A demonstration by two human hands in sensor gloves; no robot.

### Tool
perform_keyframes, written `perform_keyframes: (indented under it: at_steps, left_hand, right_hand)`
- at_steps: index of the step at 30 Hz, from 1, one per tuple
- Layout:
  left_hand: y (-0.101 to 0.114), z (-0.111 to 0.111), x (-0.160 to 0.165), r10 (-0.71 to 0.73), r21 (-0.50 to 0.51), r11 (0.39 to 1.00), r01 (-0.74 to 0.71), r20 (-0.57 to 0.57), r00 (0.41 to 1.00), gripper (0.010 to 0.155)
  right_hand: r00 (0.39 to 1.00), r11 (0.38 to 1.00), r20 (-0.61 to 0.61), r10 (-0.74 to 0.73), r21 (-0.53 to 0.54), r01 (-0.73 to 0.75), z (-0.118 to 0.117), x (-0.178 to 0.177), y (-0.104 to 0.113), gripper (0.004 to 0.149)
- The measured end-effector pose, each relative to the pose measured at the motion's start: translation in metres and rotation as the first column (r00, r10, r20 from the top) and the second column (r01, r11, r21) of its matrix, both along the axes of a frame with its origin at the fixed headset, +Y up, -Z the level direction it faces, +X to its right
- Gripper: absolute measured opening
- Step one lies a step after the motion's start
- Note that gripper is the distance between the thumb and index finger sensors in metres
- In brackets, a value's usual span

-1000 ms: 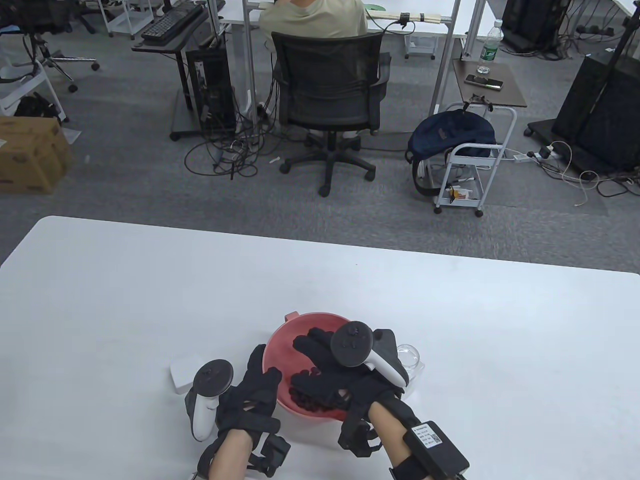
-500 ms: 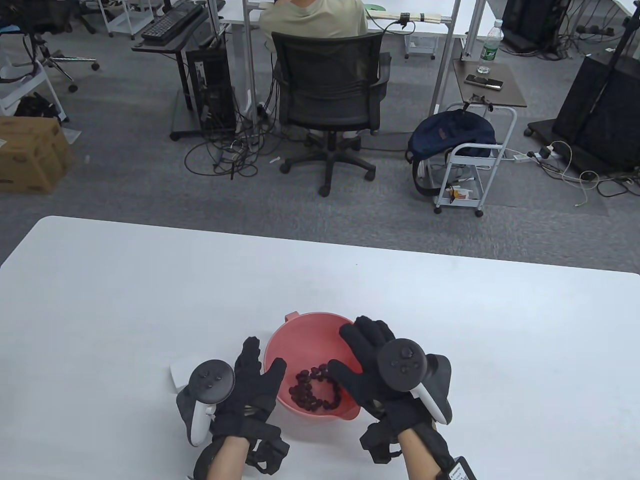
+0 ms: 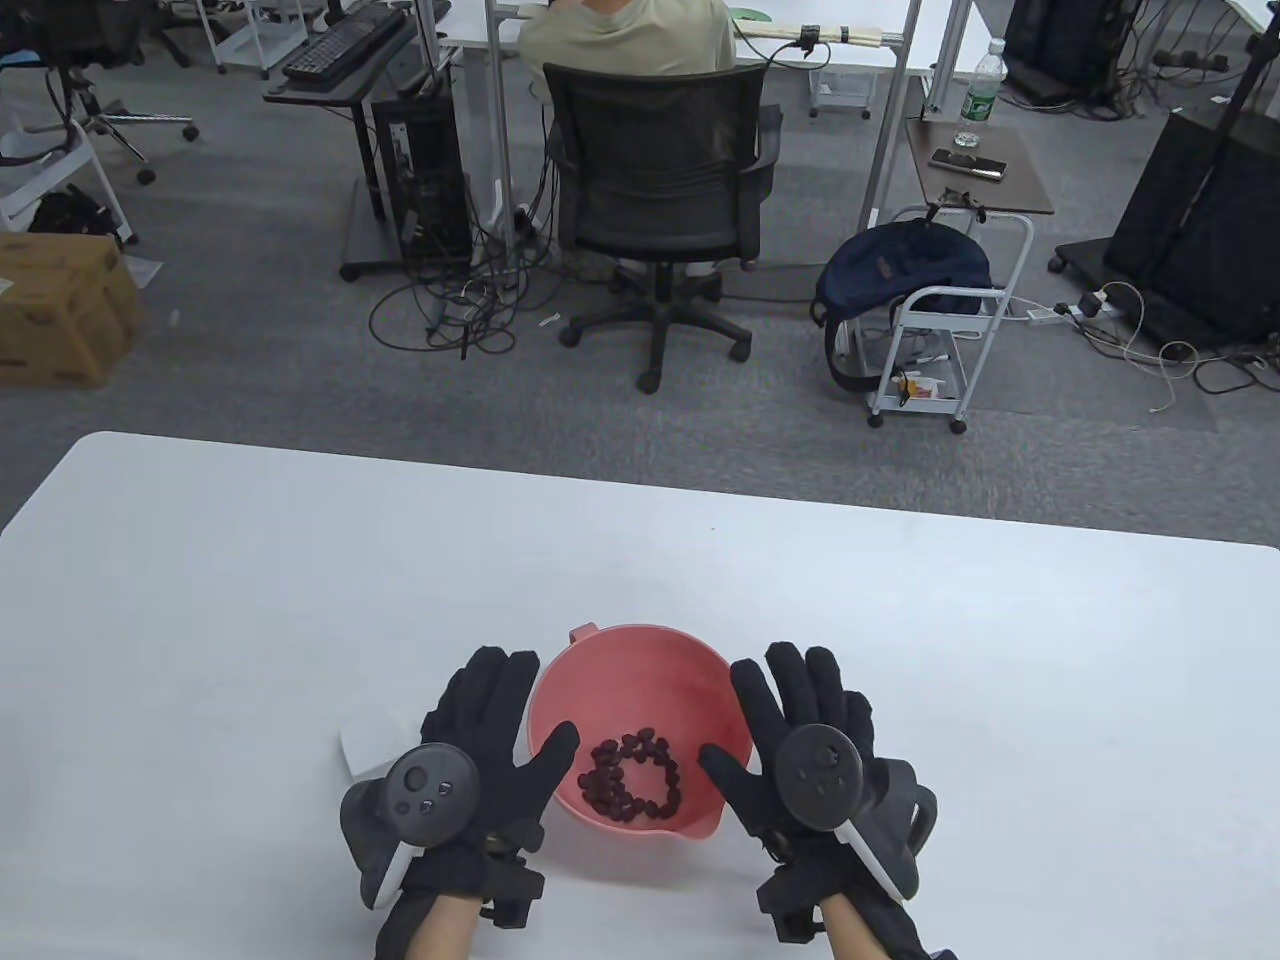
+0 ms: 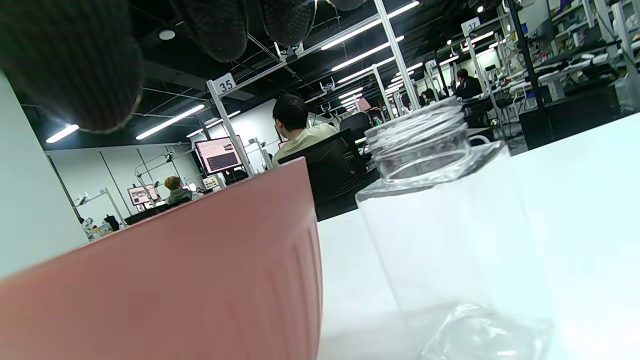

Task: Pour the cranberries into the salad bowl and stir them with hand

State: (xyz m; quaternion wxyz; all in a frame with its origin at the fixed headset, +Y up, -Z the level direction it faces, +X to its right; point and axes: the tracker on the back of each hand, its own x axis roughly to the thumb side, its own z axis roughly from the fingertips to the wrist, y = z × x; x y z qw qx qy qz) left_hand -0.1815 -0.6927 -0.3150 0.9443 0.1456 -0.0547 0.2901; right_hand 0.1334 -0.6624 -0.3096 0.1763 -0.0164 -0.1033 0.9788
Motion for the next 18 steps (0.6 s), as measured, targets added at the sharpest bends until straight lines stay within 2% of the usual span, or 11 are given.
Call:
perform_keyframes:
  at_steps: [5, 10, 15, 18]
  left_hand:
    - [0.004, -0.001, -0.003, -0.176, 0.009, 0.984, 0.176, 0.086, 0.981, 0.082]
    - [0.003, -0.004, -0.011, -0.214, -0.025, 0.976, 0.217, 0.107, 0.971, 0.079]
    - [0.004, -0.004, -0.016, -0.294, -0.042, 0.954, 0.297, 0.071, 0.953, 0.082]
    - [0.001, -0.004, -0.019, -0.293, -0.054, 0.954, 0.296, 0.048, 0.955, 0.082]
  right_hand:
    - [0.998, 0.997, 0.027, 0.063, 0.032, -0.064, 0.003, 0.002, 0.002, 0.085]
    - [0.992, 0.993, 0.054, 0.113, 0.020, -0.114, 0.001, 0.006, -0.002, 0.086]
    - [0.992, 0.993, 0.052, 0.117, 0.009, -0.117, 0.000, 0.006, -0.006, 0.086]
    - [0.992, 0.994, 0.053, 0.113, 0.001, -0.113, -0.001, 0.006, -0.008, 0.086]
